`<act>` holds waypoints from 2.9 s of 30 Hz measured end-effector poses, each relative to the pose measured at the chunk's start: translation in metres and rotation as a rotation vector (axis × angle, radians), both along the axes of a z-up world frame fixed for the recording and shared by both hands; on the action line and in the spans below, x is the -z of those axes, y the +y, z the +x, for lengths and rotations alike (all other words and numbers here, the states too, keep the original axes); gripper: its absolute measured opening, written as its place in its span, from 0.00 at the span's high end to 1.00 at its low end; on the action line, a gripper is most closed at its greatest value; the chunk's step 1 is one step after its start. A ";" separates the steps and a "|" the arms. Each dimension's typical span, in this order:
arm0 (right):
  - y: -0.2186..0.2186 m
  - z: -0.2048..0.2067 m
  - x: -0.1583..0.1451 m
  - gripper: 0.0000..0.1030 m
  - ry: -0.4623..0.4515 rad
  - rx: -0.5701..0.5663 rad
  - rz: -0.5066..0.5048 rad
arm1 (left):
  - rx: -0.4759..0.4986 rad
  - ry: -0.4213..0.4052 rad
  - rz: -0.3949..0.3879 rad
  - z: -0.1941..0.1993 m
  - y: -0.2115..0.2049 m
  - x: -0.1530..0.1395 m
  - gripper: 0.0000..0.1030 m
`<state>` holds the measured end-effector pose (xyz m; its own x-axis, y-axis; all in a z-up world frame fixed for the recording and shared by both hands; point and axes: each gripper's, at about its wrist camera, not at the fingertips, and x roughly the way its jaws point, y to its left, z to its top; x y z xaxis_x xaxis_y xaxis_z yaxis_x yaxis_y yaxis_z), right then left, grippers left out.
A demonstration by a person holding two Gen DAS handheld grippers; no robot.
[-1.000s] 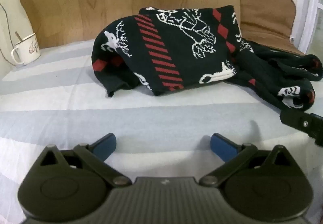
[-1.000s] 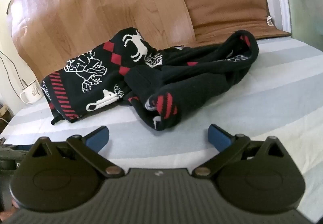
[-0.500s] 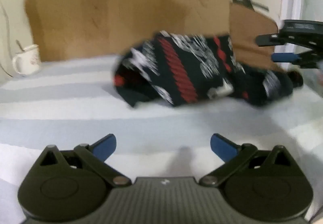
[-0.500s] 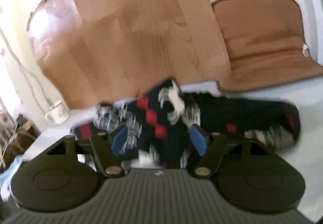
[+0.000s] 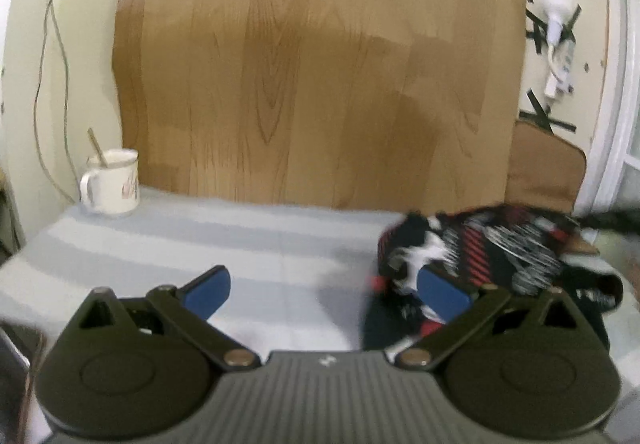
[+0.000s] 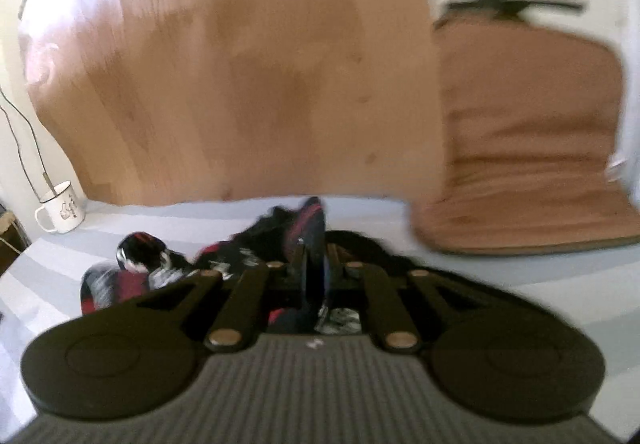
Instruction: Fold small clothes
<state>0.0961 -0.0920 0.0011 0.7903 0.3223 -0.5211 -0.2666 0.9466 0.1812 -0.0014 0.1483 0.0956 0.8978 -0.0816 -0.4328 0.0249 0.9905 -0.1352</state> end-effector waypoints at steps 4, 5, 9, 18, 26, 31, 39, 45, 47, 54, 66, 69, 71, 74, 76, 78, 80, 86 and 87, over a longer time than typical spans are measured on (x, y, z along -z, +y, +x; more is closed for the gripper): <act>-0.065 -0.063 -0.012 0.90 -0.058 0.048 0.005 | 0.051 -0.024 0.029 0.039 -0.011 -0.020 0.00; -0.075 -0.073 -0.013 0.90 -0.067 0.066 0.002 | 0.072 -0.028 0.041 0.051 -0.019 -0.024 0.00; -0.118 -0.115 0.000 0.90 -0.077 0.143 0.019 | 0.181 0.008 0.055 0.096 -0.057 -0.027 0.00; -0.142 -0.113 0.020 0.50 -0.113 0.265 -0.035 | 0.316 0.103 0.145 0.156 -0.107 0.005 0.00; -0.040 -0.094 0.027 0.30 -0.222 -0.227 -0.250 | 0.496 0.001 0.277 0.113 -0.121 0.011 0.00; 0.024 -0.053 0.060 0.30 -0.236 -0.352 -0.489 | 0.550 -0.049 0.403 0.095 -0.125 0.012 0.00; 0.009 0.048 0.033 0.89 -0.204 -0.186 -0.253 | 0.662 -0.047 0.575 0.092 -0.151 0.020 0.00; -0.010 0.083 0.006 0.89 -0.291 -0.014 -0.207 | 0.763 -0.061 0.611 0.106 -0.192 0.023 0.00; -0.006 0.094 0.002 0.89 -0.311 0.003 -0.209 | 0.795 -0.045 0.621 0.111 -0.205 0.029 0.00; 0.016 0.083 -0.017 0.89 -0.453 0.116 -0.239 | 0.751 0.038 0.665 0.123 -0.222 0.055 0.55; 0.058 -0.005 -0.122 0.89 -0.784 0.216 -0.265 | 0.376 -0.324 0.315 0.029 -0.137 -0.076 0.88; 0.066 -0.040 -0.157 0.89 -0.876 0.208 -0.247 | 0.245 -0.479 0.287 -0.023 -0.117 -0.127 0.88; 0.069 -0.061 -0.176 0.91 -0.921 0.187 -0.250 | 0.166 -0.577 0.259 -0.055 -0.102 -0.162 0.88; 0.066 -0.091 -0.206 0.98 -1.053 0.246 -0.282 | 0.066 -0.661 0.237 -0.101 -0.086 -0.205 0.88; 0.051 -0.113 -0.235 0.98 -1.090 0.263 -0.190 | 0.061 -0.647 0.201 -0.109 -0.077 -0.228 0.88; 0.036 -0.122 -0.256 0.98 -1.071 0.242 -0.125 | 0.051 -0.639 0.196 -0.123 -0.071 -0.236 0.88; 0.028 -0.121 -0.260 0.97 -1.015 0.185 -0.094 | 0.050 -0.627 0.233 -0.119 -0.075 -0.235 0.88; 0.026 -0.113 -0.143 0.76 -0.728 -0.281 -0.069 | -0.043 -0.567 0.249 -0.103 -0.069 -0.214 0.89; 0.029 -0.116 -0.112 0.67 -0.695 -0.344 -0.069 | -0.051 -0.560 0.244 -0.108 -0.065 -0.216 0.89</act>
